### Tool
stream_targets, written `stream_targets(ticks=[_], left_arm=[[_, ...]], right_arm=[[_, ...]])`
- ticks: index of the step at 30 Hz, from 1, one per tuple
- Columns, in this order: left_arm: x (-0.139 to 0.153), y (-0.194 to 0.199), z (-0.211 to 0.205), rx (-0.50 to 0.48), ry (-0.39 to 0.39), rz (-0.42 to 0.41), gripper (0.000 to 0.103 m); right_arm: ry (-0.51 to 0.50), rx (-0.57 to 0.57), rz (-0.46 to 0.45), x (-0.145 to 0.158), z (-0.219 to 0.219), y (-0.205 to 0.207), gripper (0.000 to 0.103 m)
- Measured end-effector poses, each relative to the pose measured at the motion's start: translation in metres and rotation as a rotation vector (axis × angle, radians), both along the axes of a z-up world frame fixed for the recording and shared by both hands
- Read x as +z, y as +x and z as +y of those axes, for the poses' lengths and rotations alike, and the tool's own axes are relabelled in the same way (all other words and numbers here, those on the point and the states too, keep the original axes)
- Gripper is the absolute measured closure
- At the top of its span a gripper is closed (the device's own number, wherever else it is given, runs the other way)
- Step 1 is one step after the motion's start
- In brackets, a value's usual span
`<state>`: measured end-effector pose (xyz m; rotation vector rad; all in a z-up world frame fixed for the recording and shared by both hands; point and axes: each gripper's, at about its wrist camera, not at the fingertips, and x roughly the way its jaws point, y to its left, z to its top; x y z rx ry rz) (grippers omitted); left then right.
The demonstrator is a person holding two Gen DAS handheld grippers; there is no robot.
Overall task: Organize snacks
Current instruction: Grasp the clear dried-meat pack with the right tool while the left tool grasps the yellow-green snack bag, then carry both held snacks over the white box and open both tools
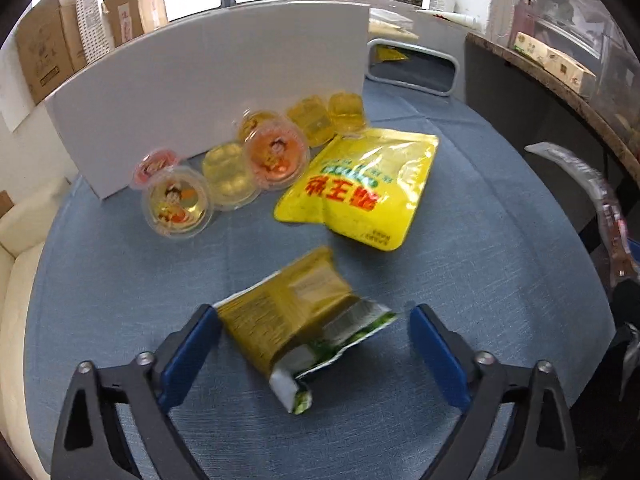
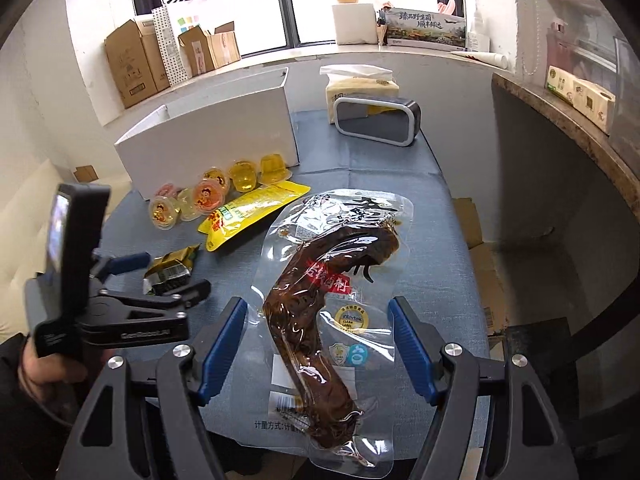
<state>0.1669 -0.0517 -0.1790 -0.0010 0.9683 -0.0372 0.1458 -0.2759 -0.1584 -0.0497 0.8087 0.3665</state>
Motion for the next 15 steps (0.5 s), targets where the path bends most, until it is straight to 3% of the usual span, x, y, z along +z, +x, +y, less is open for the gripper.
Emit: stream_targets(ticks=[4,5,9,15], left_arm=[[0.003,-0.002,0.005,0.013,-0.002,-0.004,0.027],[0.006,-0.003,0.007,0.018,-0.002,-0.005,0.037],[0.015,-0.006,0.011,0.023,-0.037,-0.017,0.045],[0.053,-0.025,0.016,-0.008,-0.046,-0.092,0.046]], right_arm=[[0.016,0.012,-0.002,0.001,0.002,-0.002,0.026],[0.018,0.016,-0.003,0.002,0.004,-0.003,0.026],[0.018,0.028,-0.008,0.002,0.008,-0.004,0.026],[0.018,0.045,-0.02,0.009,0.017,-0.001,0.026]])
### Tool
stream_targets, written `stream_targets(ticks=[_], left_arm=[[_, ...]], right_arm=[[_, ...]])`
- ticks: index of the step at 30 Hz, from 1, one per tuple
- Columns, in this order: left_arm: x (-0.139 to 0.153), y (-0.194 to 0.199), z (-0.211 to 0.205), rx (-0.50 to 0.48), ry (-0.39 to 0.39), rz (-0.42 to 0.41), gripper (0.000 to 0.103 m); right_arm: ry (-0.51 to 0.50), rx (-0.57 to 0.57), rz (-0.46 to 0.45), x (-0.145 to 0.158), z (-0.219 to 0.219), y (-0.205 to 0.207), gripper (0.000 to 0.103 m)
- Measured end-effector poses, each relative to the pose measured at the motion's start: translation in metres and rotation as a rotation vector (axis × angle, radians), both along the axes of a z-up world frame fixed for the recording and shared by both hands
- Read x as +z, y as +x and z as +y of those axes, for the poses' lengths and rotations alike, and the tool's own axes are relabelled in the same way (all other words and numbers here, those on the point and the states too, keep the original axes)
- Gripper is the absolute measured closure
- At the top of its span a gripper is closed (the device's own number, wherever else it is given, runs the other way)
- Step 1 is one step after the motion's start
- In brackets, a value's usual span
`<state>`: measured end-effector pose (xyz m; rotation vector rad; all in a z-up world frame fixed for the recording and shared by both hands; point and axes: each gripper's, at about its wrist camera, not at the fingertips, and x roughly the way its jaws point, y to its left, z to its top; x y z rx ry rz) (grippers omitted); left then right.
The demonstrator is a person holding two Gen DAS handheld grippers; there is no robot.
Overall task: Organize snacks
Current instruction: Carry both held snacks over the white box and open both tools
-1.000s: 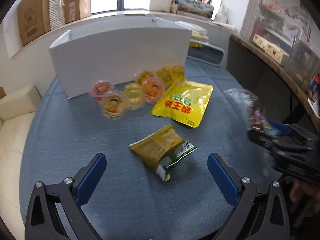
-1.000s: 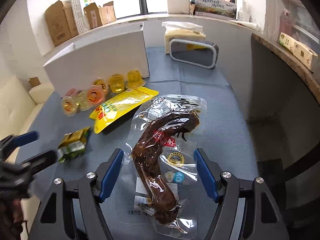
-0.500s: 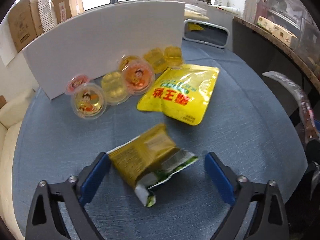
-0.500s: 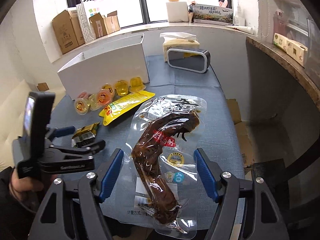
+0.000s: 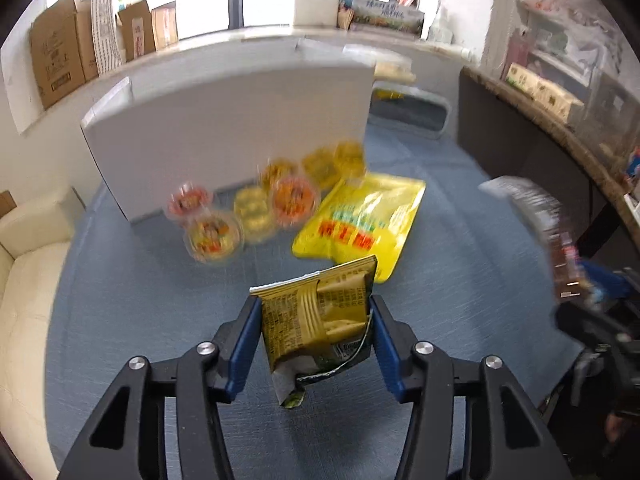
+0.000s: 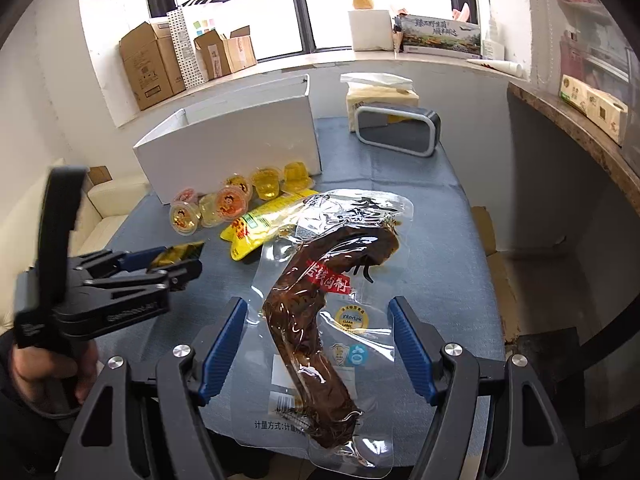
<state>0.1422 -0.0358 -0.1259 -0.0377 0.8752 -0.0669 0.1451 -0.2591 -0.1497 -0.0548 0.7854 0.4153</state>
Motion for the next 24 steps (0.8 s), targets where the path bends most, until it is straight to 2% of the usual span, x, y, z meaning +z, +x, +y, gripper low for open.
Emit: stream_targets(ticks=[8,12,17,21,24], left_arm=[[0.067,0.004,0.025,0.009,-0.025,-0.113,0.046],[0.095,0.035,0.05,0.051,-0.035,-0.17,0.046],[0.124,0.081,0.084,0.081,-0.051,-0.193,0.046],[0.136,0.121,0.105,0.085,-0.022,-0.202,0.045],[0.134,0.149,0.122,0.091,-0.039,-0.186,0.045]], right_arm=[[0.005,0.074,-0.065,0.033,0.037,0.03,0.026],[0.008,0.111,-0.1,0.057,0.067,0.063,0.026],[0.009,0.144,-0.12,0.085,0.115,0.125,0.026],[-0.019,0.183,-0.148,0.1,0.155,0.17,0.026],[-0.02,0.194,-0.106,0.098,0.178,0.207,0.026]])
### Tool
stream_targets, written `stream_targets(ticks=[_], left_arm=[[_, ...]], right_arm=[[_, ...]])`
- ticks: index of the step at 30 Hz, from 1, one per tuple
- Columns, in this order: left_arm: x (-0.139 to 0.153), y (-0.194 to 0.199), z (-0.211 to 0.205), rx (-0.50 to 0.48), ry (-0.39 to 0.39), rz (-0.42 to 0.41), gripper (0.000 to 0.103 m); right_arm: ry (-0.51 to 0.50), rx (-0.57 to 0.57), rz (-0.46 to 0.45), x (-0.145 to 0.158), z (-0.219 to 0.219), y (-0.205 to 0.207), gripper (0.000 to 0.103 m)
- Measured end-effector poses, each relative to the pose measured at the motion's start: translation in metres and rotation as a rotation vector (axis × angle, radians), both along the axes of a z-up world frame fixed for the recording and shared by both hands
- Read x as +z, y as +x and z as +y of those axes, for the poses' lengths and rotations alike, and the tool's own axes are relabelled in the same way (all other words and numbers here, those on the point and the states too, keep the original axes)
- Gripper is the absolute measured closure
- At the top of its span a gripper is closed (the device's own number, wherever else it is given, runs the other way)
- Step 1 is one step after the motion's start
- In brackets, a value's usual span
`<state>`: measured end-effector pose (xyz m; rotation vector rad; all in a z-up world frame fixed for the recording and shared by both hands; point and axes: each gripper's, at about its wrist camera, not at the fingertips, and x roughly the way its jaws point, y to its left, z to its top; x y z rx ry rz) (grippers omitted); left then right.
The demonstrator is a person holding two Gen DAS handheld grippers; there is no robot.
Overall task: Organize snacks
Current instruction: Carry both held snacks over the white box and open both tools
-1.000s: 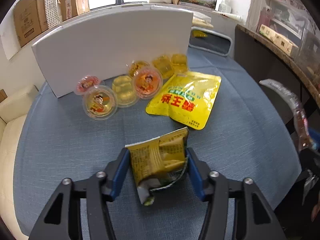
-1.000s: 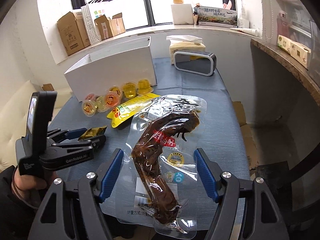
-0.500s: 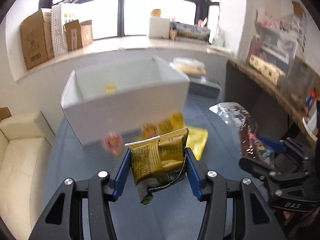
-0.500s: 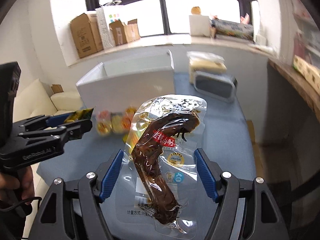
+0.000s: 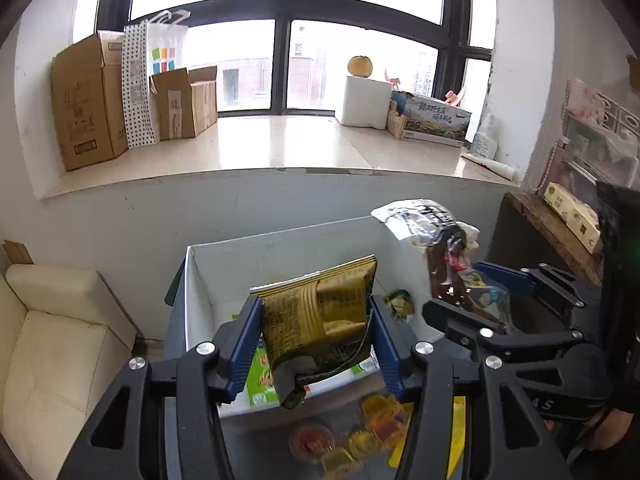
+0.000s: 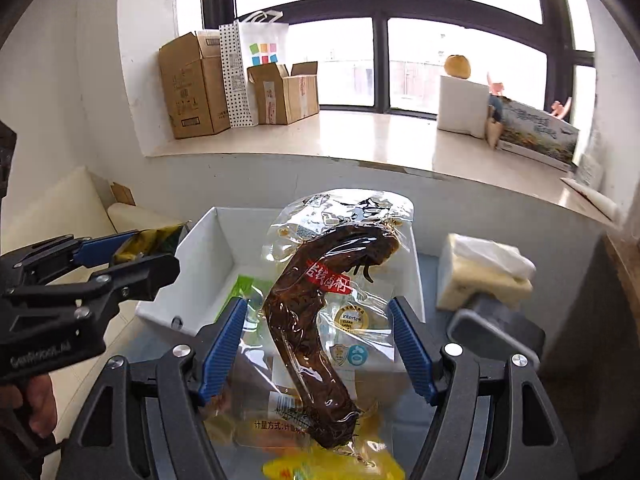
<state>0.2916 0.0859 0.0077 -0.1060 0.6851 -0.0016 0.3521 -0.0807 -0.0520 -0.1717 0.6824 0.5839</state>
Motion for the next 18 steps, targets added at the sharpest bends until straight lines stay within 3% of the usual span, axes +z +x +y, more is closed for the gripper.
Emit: stream_targets(ticks=[5,6,9,10,13,18], left_arm=[[-0.024,0.036,0.012,-0.031,0.0,0.04,0.041],[-0.031,0.04,0.011,-0.043,0.008,0.055,0.026],[-0.041,0.042,0.018,0.001,0.028,0.051,0.002],[-0.043,0.041,0.021,0.003,0.012,0.048,0.0],[-0.048,0.039,0.025,0.006,-0.002,0.069,0.0],[-0.049,0.031,0.018,0.023,0.066,0.077,0.0]], right_arm=[[-0.016,0.001,0.04,-0.019,0.015,0.039,0.024],[-0.019,0.0,0.048,-0.023,0.016,0.044,0.022],[-0.04,-0.027,0.075,-0.032,0.013,0.058,0.006],[-0.038,-0.03,0.081,-0.033,0.012,0.061,0.0],[-0.011,-0.054,0.073,-0.029,0.003,0.063,0.0],[0.042,-0.033,0.072,-0.018,-0.005,0.053,0.0]])
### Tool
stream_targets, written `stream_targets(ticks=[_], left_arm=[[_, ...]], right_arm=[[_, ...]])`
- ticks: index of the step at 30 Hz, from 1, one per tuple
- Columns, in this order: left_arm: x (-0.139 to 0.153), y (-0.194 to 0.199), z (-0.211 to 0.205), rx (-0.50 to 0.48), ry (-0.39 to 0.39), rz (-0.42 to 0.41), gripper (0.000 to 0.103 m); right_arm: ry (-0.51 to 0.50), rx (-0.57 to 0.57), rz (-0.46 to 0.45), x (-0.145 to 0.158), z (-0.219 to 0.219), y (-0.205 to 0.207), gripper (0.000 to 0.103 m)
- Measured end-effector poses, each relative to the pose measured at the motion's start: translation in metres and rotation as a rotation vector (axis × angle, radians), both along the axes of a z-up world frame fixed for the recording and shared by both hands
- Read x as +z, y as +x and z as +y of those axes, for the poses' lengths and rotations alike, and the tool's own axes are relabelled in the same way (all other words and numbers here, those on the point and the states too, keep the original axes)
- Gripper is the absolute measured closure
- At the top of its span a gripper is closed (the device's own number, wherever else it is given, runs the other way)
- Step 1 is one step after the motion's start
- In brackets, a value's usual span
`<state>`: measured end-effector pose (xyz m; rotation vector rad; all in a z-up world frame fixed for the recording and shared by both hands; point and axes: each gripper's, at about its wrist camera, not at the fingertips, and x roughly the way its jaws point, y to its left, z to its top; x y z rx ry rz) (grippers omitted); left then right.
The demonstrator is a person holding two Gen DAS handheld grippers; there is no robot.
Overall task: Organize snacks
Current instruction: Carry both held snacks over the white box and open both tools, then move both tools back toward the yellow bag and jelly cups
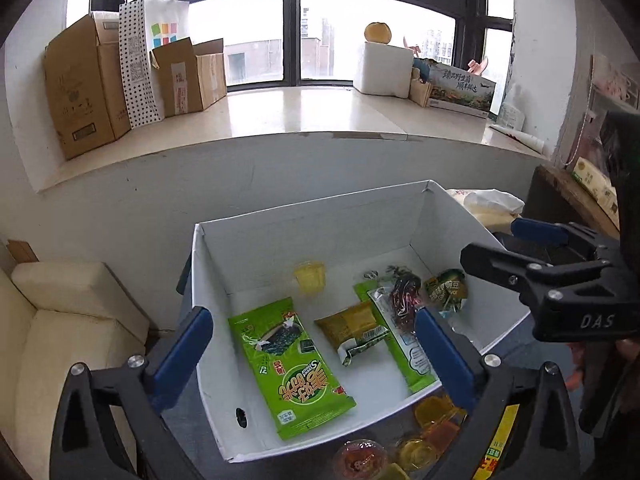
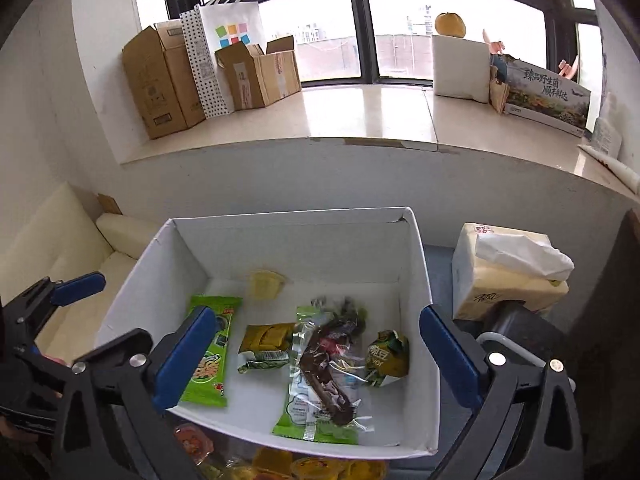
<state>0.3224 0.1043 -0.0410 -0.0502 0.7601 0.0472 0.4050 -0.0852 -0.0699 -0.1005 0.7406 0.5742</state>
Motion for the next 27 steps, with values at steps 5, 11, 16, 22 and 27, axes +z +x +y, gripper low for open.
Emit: stream_targets(ticks=[5,11,16,22,27], left_arm=[[0.007,-0.019,-0.008,0.004,-0.005,-0.012,0.0],[0.012,-0.068,-0.023,0.016,0.044,-0.057,0.0],[-0.005,-0.121,-0.038,0.011,0.031,-0.028,0.0],[-0.035,-0.186,-0.064,-0.032,-0.021,0.008,0.0],[-0.056,-0.213,-0.07,-0.037,-0.107,0.053,0.0]], right_arm=[[0.031,0.03,-0.032,0.014,-0.006,-0.028,0.0],[-0.008,0.017,-0.001,0.003,-0.037,-0.078,0.0],[-0.018,-0.064,0.048,-0.026,-0.078,-0.123,0.0],[0.048,-0.171,0.201,-0.089,-0.119,-0.156,0.0],[0.037,-0.234,0.289,-0.127,-0.12,-0.154,0.0]])
